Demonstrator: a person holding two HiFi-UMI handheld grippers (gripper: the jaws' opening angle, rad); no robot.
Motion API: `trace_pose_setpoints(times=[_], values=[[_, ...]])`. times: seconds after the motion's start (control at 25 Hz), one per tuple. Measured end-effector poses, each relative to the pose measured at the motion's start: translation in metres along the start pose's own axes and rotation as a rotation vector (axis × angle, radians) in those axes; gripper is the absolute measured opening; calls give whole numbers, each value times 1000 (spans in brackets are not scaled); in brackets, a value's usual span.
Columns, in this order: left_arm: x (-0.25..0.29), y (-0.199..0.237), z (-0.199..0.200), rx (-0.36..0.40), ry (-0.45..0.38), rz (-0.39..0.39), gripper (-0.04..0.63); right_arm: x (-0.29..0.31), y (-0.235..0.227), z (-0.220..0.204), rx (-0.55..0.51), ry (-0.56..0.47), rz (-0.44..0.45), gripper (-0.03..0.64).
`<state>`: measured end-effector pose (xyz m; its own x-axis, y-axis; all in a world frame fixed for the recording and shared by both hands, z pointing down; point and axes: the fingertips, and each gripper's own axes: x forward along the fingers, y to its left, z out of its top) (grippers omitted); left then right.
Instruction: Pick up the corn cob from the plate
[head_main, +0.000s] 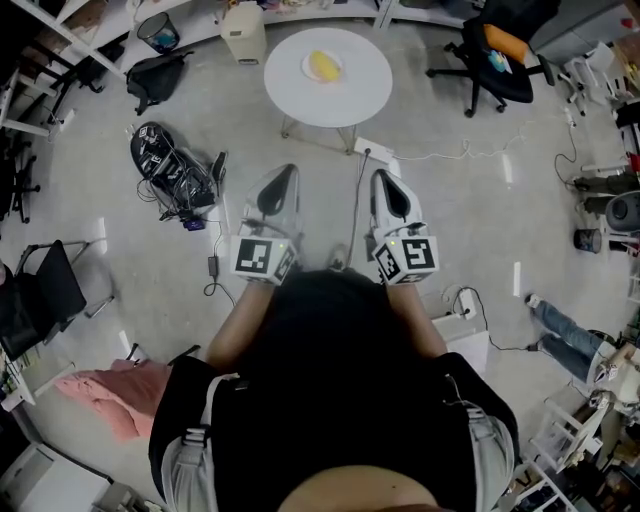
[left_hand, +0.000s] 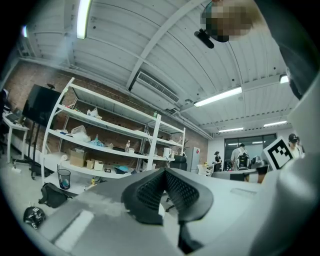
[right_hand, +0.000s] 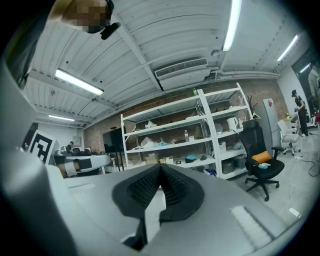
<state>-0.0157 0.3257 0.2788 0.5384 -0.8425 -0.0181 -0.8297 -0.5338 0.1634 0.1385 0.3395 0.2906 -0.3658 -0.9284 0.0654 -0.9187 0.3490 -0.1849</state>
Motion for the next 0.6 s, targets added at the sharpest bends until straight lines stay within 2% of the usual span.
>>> trace_pose_setpoints(times=[0.28,0.6], values=[[5,-9,-1,0,-4,-2,0,-4,-9,6,-8,-15,1,6],[24,-33,2,-5,-14,38,0,-7,-34,7,4,-5,35,6]])
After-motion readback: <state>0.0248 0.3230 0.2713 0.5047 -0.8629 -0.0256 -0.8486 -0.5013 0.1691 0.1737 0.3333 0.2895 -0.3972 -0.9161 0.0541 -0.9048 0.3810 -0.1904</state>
